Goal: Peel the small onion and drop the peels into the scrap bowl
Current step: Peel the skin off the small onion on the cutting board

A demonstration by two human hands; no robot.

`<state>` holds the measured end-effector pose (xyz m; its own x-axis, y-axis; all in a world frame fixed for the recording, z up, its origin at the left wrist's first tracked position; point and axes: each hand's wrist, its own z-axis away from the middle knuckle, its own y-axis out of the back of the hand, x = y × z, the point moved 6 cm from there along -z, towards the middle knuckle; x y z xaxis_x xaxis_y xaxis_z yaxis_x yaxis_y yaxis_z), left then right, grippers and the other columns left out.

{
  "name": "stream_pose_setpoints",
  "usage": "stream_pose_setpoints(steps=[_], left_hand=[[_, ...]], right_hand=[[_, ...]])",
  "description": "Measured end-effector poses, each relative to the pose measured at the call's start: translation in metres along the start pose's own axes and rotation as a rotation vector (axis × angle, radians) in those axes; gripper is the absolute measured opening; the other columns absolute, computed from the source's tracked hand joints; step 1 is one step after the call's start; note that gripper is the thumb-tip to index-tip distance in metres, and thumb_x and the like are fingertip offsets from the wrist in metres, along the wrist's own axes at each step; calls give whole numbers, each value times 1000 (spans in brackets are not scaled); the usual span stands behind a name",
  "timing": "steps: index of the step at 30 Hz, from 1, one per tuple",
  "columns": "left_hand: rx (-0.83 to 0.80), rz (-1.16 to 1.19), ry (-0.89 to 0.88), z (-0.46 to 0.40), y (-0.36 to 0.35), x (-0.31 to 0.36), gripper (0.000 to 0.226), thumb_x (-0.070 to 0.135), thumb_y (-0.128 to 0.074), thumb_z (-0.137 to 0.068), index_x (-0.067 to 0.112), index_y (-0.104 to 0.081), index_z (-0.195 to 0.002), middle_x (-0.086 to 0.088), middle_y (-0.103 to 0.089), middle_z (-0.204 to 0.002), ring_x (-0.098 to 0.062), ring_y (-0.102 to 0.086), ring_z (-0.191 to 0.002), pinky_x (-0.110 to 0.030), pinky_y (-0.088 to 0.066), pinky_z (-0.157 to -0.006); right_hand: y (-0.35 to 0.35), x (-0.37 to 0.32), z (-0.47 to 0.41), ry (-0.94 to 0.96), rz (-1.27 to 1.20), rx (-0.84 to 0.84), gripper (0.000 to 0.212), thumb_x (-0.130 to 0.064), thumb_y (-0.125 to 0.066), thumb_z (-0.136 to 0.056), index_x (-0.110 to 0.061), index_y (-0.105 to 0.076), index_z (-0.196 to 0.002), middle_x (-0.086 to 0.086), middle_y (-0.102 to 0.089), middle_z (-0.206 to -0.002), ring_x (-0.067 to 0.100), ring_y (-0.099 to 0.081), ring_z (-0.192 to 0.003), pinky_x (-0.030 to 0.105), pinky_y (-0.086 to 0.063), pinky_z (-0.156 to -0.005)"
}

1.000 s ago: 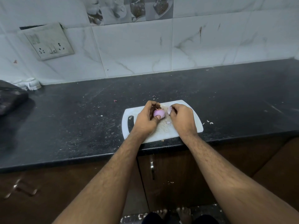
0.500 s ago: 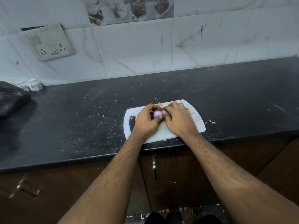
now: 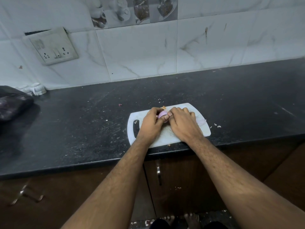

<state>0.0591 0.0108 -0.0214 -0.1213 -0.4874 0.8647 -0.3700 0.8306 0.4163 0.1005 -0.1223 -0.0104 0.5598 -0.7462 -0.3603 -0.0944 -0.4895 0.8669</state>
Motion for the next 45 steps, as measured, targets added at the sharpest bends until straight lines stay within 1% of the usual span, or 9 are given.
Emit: stream_pose_setpoints(steps=[6, 9, 17, 24, 26, 31, 36, 41, 45], left_hand=[[-47, 332, 140, 1, 3, -11, 38, 12, -86, -82, 9, -69, -117, -3, -72, -125, -27, -77, -101, -34, -59, -97], [-84, 257, 135, -1, 1, -14, 43, 18, -91, -74, 18, -69, -111, -2, -74, -123, -32, -74, -107, -41, -58, -100], [-44, 176, 115, 0, 0, -15, 41, 19, -90, -76, 17, -63, -107, -7, -75, -116, -26, -73, -102, -39, -59, -94], [-43, 176, 124, 2, 0, -13, 43, 7, -90, -74, 11, -61, -106, -12, -75, -115, -18, -72, -96, -24, -58, -83], [-65, 171, 118, 3, 0, -12, 43, 7, -90, -75, 12, -61, -106, -9, -75, -115, -19, -74, -98, -28, -59, -86], [-68, 119, 63, 6, 2, -4, 34, 13, -85, -83, 16, -61, -107, 7, -72, -108, -9, -71, -95, -14, -53, -77], [-35, 200, 41, 5, 2, -4, 52, 19, -87, -78, 28, -55, -118, 2, -75, -114, -18, -71, -110, -33, -57, -97], [-46, 167, 75, 4, -2, -4, 52, 14, -81, -79, 30, -49, -116, 6, -80, -110, -12, -75, -95, -32, -59, -81], [8, 26, 43, 3, 2, -2, 49, 29, -89, -76, 20, -62, -116, 7, -71, -118, -6, -66, -112, -23, -53, -94]], right_hand=[[4, -2, 2, 35, -40, -16, 33, -39, -29, -107, -19, -54, -97, -10, -55, -87, 19, -48, -93, 42, -34, -94], [4, -2, 2, 27, -24, -15, 29, -32, -30, -106, -18, -53, -96, -7, -58, -88, 22, -50, -95, 43, -38, -94], [4, -1, 2, 27, -99, -60, 24, -29, -35, -105, -17, -56, -102, -2, -63, -96, 20, -49, -99, 42, -41, -88], [4, -2, 2, 15, -50, -82, 22, -23, -35, -105, -15, -55, -110, 0, -60, -100, 23, -49, -99, 43, -43, -85], [4, -2, 3, -7, -32, -77, 22, -20, -35, -104, -14, -55, -111, 0, -59, -99, 25, -49, -99, 44, -42, -88], [-1, 19, -4, -199, -141, 33, 22, -17, -40, -101, -16, -60, -110, 5, -64, -101, 25, -50, -101, 42, -45, -74], [3, 15, -4, -82, -226, 73, 33, -17, -50, -102, -20, -65, -130, -1, -57, -123, 19, -46, -119, 32, -43, -91], [9, 13, -3, -44, -420, 121, 26, -33, -55, -102, -22, -72, -119, -6, -72, -108, 13, -65, -100, 32, -52, -89], [10, 18, -3, -80, -491, 119, 20, -32, -64, -98, -21, -78, -107, -9, -76, -93, 6, -69, -87, 23, -53, -79]])
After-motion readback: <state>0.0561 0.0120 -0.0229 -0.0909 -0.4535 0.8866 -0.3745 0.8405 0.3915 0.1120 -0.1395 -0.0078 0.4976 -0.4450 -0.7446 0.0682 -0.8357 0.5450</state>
